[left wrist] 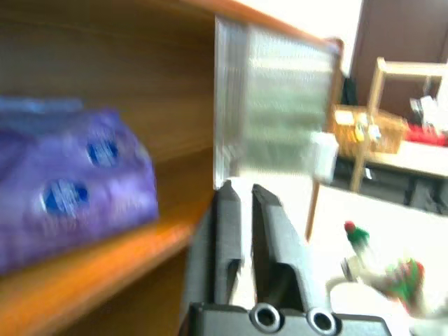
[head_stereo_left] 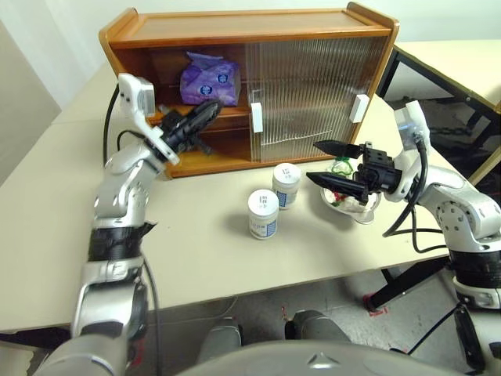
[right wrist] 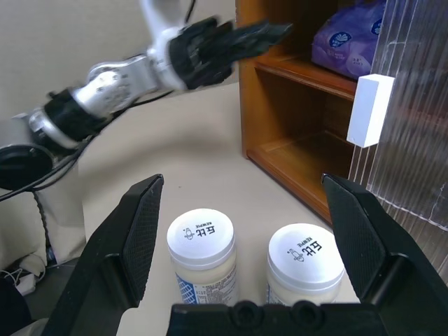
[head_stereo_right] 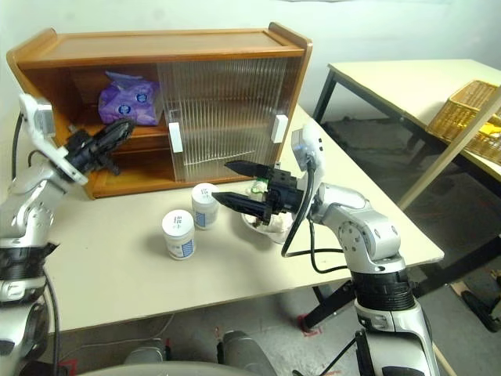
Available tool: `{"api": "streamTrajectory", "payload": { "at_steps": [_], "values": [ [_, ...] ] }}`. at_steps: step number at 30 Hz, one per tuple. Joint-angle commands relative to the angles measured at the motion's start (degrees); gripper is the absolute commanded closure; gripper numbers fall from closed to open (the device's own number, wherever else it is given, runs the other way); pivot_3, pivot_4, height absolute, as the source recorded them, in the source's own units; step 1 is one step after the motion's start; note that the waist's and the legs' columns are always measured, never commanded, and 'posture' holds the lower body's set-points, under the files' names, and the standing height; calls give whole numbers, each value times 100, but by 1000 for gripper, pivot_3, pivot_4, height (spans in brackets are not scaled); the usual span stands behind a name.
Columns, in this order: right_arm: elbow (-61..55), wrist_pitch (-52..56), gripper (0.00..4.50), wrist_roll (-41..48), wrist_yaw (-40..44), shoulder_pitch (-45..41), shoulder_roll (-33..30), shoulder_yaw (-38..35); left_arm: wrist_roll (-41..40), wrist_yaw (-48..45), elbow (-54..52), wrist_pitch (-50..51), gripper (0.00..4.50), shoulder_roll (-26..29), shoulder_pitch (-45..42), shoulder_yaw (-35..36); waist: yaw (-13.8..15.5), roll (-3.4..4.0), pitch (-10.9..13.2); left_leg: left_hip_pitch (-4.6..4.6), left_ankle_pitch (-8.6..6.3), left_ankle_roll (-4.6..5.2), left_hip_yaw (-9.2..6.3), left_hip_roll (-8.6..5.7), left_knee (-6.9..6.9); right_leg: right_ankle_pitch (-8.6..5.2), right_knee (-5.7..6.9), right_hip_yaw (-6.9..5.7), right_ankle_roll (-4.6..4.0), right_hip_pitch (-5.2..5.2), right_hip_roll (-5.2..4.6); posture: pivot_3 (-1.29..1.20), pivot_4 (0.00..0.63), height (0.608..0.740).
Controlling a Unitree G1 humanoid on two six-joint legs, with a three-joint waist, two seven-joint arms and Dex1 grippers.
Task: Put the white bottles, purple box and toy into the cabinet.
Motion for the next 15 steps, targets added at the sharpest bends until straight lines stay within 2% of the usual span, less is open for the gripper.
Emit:
{"api": "streamTrajectory", "payload": {
  "at_steps": [1, 5, 8, 11, 15],
  "values": [
    [90, 2, 0, -36, 82, -125, 17, 48, -66, -187, -387, -6, 2462, 176, 406, 33, 26, 0, 0, 0, 0, -1, -2, 1, 1, 1, 0, 0, -2, 0, 0, -132, 0, 740],
    [172, -31, 0, -71, 157, -139, 18, 57, -77, -676, -421, -225, 1081, 437, 1026, 17, 25, 3, -2, 4, -6, -13, -13, 6, 1, 5, 0, 6, -11, -4, 0, -132, 0, 740],
    [198, -36, 0, -81, 201, -143, 5, 50, -369, -1127, -419, -203, 41, 534, 1496, 108, 27, 7, -4, 0, -31, -53, -34, 14, 0, 8, 1, 12, -25, -21, 1, -106, 0, 740],
    [234, -44, 0, -90, 241, -156, -14, 34, -536, -1444, -433, -145, 41, 617, 1849, 114, 36, 8, -4, -6, -38, -69, -53, 23, -2, 4, 2, 20, -43, -34, 2, -106, 0, 740],
    [252, -14, 0, -89, 254, -158, -42, 25, -378, -1763, -545, -436, 41, 581, 2326, -157, 48, 10, -5, -13, -45, -79, -80, 42, -7, 0, 3, 52, -67, -47, -1, -107, 0, 740]
  ]
}}
